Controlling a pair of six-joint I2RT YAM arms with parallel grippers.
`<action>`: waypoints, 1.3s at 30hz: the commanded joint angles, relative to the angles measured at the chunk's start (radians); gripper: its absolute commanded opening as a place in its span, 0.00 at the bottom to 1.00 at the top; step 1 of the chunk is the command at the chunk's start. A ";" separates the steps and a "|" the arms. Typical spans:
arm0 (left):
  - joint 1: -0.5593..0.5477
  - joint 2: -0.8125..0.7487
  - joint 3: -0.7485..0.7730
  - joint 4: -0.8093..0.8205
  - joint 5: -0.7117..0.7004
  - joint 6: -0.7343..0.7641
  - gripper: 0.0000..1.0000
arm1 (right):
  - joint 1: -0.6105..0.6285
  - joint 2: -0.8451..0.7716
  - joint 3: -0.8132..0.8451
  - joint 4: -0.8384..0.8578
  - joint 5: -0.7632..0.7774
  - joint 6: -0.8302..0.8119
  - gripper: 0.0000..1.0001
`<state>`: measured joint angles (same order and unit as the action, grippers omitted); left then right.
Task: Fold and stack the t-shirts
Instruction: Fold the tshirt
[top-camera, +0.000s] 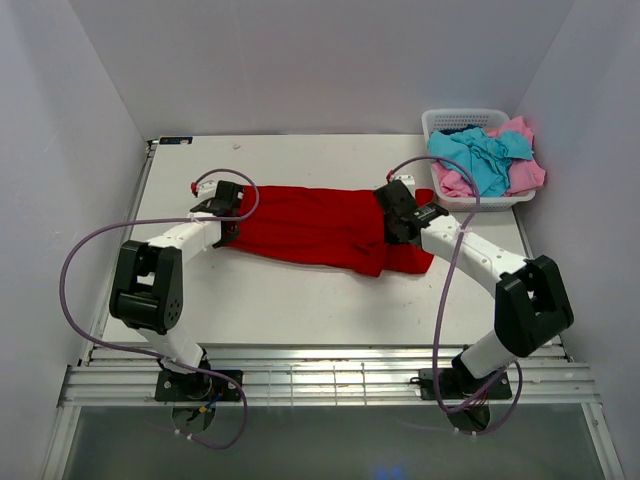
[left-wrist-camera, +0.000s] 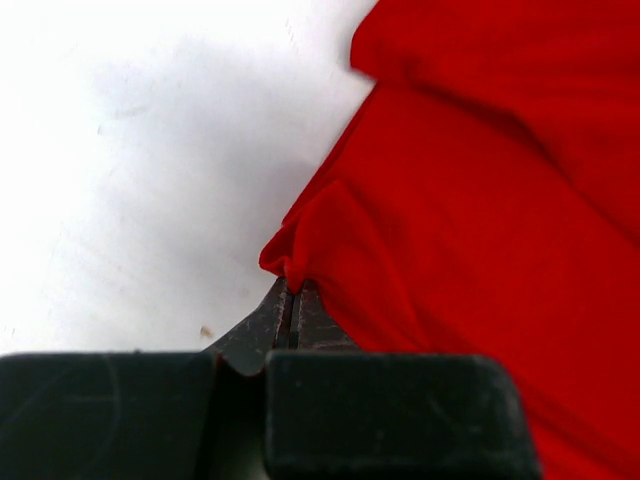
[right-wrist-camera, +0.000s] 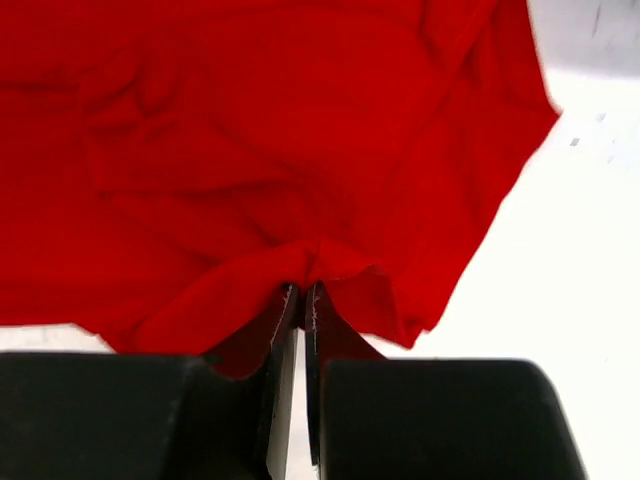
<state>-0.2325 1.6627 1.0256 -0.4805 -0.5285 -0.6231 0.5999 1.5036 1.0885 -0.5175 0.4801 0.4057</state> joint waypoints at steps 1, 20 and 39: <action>0.039 0.038 0.076 0.019 0.036 0.040 0.00 | -0.060 0.055 0.135 0.068 -0.029 -0.112 0.08; 0.070 0.249 0.378 -0.043 0.177 0.144 0.00 | -0.215 0.543 0.669 -0.003 -0.158 -0.294 0.08; 0.070 0.270 0.427 -0.081 0.153 0.155 0.00 | -0.285 0.655 0.880 -0.088 -0.141 -0.344 0.08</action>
<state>-0.1665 1.9583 1.4223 -0.5575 -0.3592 -0.4713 0.3271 2.1342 1.9228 -0.5880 0.3233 0.0875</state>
